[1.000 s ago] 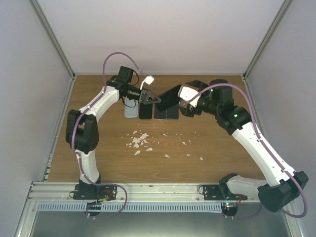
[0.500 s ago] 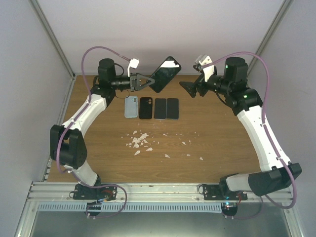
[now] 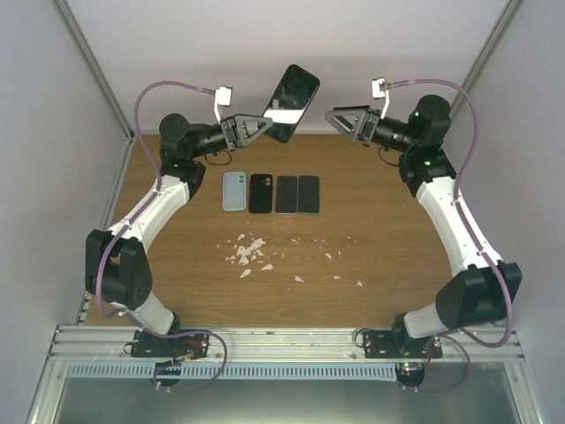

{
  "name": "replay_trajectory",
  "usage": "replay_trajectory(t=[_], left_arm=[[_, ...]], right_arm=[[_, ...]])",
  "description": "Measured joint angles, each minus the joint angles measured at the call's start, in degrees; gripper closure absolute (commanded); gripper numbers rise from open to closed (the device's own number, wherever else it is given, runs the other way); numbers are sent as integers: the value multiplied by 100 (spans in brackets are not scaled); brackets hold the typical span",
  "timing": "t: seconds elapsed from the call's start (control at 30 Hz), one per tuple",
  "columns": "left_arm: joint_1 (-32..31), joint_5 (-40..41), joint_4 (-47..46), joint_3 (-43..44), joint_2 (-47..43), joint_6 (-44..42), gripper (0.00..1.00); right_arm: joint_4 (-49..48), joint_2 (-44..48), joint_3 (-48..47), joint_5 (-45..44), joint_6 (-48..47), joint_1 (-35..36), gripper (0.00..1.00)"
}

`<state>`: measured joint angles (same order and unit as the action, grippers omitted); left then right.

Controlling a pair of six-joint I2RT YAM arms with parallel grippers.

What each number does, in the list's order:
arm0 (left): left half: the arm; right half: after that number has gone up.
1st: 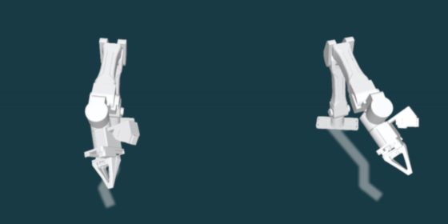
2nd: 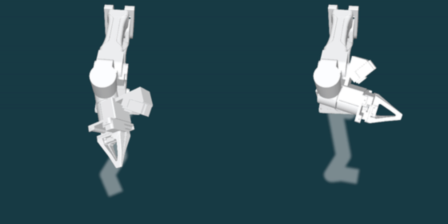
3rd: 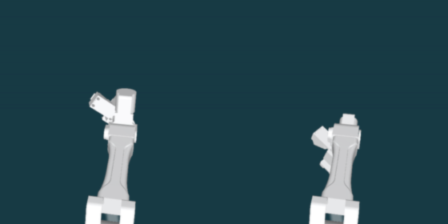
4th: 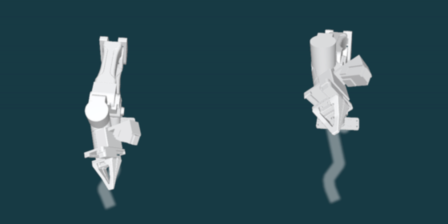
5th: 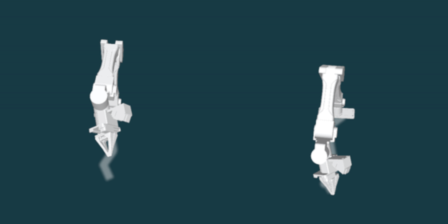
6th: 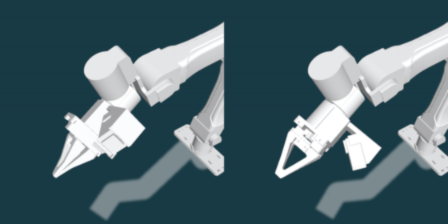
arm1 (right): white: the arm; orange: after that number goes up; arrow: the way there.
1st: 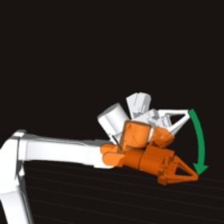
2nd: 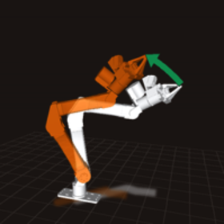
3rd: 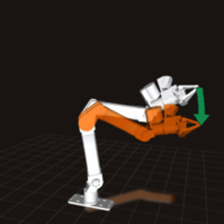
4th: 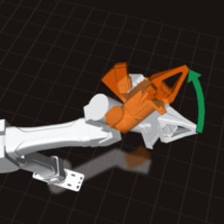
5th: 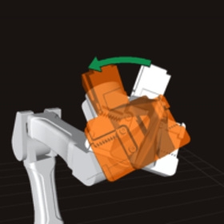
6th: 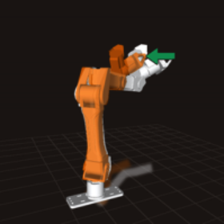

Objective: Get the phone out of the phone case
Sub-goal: Adjust the phone.

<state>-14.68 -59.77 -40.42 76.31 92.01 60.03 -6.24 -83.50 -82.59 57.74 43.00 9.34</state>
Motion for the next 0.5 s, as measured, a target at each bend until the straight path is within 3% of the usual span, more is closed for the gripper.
replay_trajectory(t=[0.33, 0.5], left_arm=[[-227, 192, -645, -17, 0, 501, 100], [-330, 291, -695, -136, 2, 557, 100]], right_arm=[[-1370, -575, -2, -240, 1668, 592, 27], [-1733, -782, -87, -286, 2065, 778, 43]])
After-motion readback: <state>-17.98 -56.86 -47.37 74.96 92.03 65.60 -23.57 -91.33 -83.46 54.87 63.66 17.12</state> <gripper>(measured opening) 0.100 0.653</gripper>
